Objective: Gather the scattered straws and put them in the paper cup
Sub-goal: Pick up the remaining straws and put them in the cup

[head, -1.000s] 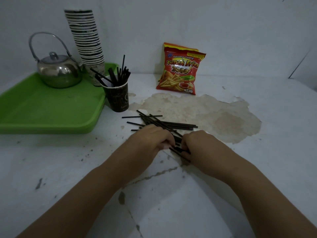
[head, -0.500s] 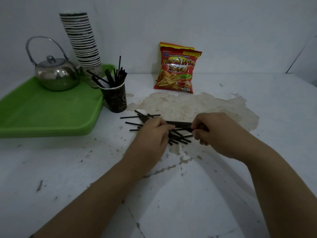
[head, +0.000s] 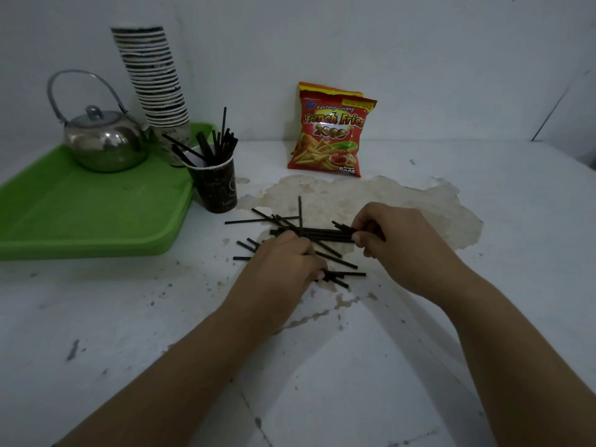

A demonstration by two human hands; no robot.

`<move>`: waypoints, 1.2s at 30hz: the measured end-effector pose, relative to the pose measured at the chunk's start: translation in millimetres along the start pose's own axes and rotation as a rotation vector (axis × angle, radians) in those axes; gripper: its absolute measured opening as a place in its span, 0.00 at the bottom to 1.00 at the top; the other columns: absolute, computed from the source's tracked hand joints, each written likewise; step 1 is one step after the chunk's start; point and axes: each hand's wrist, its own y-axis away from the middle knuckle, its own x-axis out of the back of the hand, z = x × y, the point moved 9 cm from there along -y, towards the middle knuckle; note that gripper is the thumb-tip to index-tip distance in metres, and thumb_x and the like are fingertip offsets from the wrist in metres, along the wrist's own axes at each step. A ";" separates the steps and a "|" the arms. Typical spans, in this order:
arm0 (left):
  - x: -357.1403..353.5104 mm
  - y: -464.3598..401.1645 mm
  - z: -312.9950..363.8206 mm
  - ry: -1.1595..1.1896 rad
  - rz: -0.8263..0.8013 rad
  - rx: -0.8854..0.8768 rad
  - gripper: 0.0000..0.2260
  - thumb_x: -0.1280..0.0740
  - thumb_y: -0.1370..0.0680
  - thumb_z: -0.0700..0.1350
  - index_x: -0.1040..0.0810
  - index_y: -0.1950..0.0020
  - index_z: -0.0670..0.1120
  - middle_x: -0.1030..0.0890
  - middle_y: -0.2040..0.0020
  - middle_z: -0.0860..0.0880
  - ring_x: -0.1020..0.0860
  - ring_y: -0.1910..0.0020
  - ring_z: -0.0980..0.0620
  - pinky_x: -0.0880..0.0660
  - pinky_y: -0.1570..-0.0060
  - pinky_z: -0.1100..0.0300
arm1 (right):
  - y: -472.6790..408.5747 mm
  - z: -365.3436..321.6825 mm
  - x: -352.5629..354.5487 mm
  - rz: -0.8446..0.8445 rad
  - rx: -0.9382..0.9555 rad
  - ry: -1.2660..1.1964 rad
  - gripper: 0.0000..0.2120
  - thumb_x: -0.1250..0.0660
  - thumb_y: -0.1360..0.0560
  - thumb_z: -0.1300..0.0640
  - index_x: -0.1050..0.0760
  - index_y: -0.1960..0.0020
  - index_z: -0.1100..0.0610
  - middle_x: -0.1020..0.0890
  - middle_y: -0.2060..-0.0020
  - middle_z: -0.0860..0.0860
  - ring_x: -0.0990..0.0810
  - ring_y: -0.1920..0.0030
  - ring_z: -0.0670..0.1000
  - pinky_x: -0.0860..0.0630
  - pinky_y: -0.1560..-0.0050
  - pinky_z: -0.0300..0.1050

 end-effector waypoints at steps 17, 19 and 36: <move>-2.7 9.1 9.6 -0.024 -0.076 -0.087 0.13 0.28 0.38 0.29 0.20 0.59 0.43 0.19 0.62 0.44 0.22 0.63 0.44 0.22 0.66 0.51 | 0.4 -2.9 6.8 0.104 0.008 -0.133 0.03 0.36 0.24 0.60 0.26 0.54 0.53 0.20 0.65 0.47 0.21 0.63 0.45 0.27 0.63 0.33; -2.0 5.2 8.1 -0.038 -0.109 -0.043 0.12 0.32 0.32 0.31 0.21 0.54 0.45 0.19 0.59 0.46 0.23 0.58 0.46 0.24 0.58 0.53 | -0.1 -0.9 10.2 0.131 -0.009 -0.204 0.06 0.37 0.24 0.61 0.24 0.52 0.52 0.20 0.66 0.46 0.21 0.65 0.42 0.27 0.64 0.28; 67.7 21.3 -27.6 0.656 0.448 0.274 0.11 0.45 0.22 0.41 0.26 0.45 0.51 0.25 0.59 0.52 0.25 0.61 0.62 0.30 0.59 0.73 | 2.4 -2.4 -6.3 0.066 -0.096 -0.846 0.11 0.42 0.23 0.67 0.24 0.56 0.56 0.17 0.65 0.53 0.17 0.61 0.52 0.19 0.53 0.43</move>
